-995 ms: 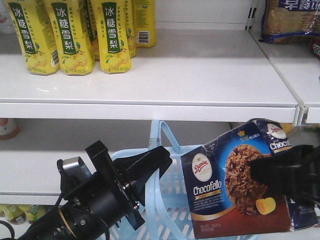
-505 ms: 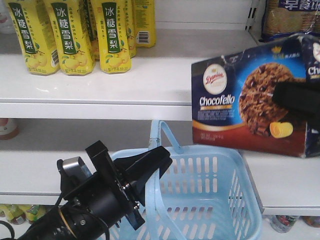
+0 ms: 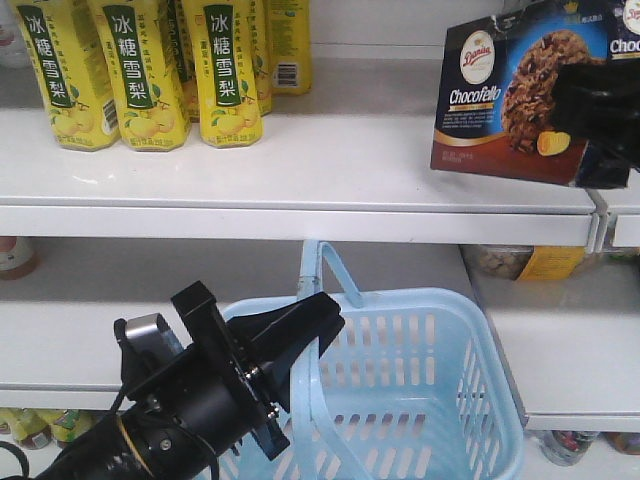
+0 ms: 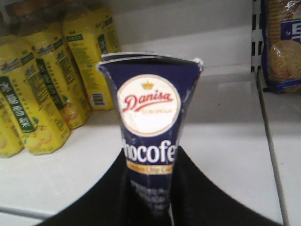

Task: Left arm holds basket, right arm returns cookies
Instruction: 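Lift the cookie box out of the basket up to the shelf, then set the cookie box on the shelf and open the right gripper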

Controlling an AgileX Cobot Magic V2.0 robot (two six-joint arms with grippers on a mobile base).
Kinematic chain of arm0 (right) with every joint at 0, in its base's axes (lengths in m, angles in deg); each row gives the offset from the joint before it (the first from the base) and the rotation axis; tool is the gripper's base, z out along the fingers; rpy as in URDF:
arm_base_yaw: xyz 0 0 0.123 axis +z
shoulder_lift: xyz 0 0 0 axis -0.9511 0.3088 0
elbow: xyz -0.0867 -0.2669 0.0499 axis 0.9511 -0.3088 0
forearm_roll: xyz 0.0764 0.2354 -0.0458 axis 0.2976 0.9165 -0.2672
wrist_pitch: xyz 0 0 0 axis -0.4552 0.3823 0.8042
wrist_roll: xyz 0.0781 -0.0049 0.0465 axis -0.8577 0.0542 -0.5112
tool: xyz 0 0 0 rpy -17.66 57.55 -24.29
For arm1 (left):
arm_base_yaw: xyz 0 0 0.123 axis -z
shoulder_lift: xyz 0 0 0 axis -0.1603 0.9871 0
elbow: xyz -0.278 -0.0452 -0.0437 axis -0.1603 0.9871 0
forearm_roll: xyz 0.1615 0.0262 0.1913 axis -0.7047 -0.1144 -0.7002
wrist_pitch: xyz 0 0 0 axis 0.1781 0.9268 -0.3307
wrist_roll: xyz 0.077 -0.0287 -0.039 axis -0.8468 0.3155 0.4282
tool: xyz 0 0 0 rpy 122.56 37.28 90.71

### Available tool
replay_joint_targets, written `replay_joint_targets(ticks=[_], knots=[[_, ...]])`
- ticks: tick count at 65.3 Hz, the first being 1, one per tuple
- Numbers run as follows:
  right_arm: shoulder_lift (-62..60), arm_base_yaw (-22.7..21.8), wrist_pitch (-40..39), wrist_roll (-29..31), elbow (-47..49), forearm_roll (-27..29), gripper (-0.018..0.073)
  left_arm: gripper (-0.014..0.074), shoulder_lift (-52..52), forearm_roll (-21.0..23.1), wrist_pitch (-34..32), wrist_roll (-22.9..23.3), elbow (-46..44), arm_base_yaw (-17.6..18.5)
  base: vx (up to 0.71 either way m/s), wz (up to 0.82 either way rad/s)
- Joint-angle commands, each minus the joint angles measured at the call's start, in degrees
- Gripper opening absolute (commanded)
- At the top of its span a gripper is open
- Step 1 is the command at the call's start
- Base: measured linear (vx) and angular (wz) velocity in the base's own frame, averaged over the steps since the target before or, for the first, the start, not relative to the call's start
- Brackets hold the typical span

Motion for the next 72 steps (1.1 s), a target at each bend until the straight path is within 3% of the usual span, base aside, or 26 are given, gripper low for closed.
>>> replay_joint_targets(ticks=[1, 25, 52, 60, 72], knots=[[2.38, -3.01, -10.48, 0.0, 1.81, -2.16, -0.0006, -0.0003, -2.27, 1.51, -15.74, -0.81, -2.03, -0.34, 0.0, 0.0], [15.2, -9.48, -22.48, 0.28, 1.81, -3.16, -0.0006, -0.0003, -2.27, 1.51, -15.74, -0.81, -2.03, -0.34, 0.0, 0.0], [23.02, -9.56, -27.46, 0.83, 1.81, -4.52, -0.0006, -0.0003, -2.27, 1.51, -15.74, -0.81, -2.03, -0.34, 0.0, 0.0], [23.02, -9.56, -29.46, 3.77, 1.81, -4.52, 0.0, -0.0003, -2.27, 1.51, -15.74, -0.81, -2.03, -0.34, 0.0, 0.0], [22.26, -9.56, -29.85, 5.96, 1.81, -4.47, 0.0093, -0.0003, -2.27, 1.51, -15.74, -0.81, -2.03, -0.34, 0.0, 0.0]])
